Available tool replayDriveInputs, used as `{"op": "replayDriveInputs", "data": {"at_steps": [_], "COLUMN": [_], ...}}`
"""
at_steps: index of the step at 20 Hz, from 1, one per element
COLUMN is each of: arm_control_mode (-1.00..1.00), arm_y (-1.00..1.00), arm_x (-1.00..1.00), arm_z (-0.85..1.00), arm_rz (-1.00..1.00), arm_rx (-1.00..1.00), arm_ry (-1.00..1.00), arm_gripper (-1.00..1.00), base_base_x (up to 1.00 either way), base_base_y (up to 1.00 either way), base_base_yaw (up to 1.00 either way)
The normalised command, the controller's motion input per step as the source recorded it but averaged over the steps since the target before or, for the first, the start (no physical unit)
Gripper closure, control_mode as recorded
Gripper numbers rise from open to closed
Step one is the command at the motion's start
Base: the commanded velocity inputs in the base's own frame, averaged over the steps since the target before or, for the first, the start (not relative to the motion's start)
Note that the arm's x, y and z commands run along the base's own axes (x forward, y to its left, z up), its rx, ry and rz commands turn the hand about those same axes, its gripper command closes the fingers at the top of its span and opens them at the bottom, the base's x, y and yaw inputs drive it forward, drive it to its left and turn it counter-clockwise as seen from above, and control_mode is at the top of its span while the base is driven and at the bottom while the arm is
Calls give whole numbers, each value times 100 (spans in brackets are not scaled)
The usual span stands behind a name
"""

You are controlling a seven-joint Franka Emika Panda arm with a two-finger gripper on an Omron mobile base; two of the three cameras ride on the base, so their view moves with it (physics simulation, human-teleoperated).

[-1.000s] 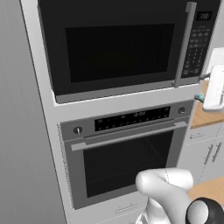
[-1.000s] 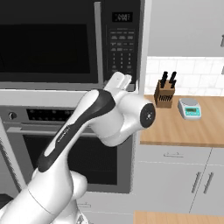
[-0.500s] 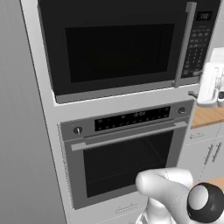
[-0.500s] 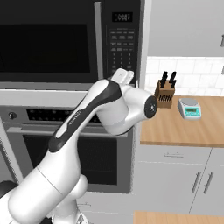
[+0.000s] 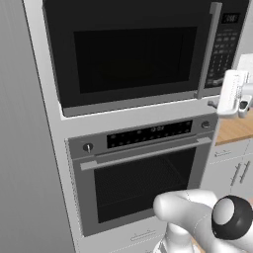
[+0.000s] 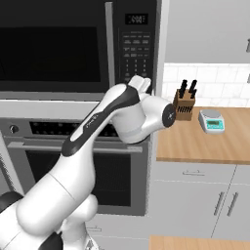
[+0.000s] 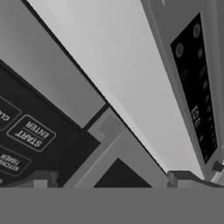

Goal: Pick the garlic from the sink and place it in the bowl. Then pick the bowl and place it in the microwave. Then close the microwave door and press the start button.

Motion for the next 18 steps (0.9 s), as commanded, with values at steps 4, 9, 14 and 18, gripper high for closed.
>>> {"op": "replayDriveInputs", "data": {"at_steps": [4,9,14,18], "arm_control_mode": [-100,-100,-100,-100], "arm_y": [0,0,-1,-1], "arm_x": [24,20,16,15], "arm_z": [-8,-7,-5,-9], "arm_rz": [0,0,0,0], "arm_rx": [0,1,1,1], "arm_ry": [0,0,0,0], "arm_gripper": [-100,-100,-100,-100], "base_base_x": [0,0,0,0], "base_base_y": [0,0,0,0], "base_base_yaw": [0,0,0,0]}}
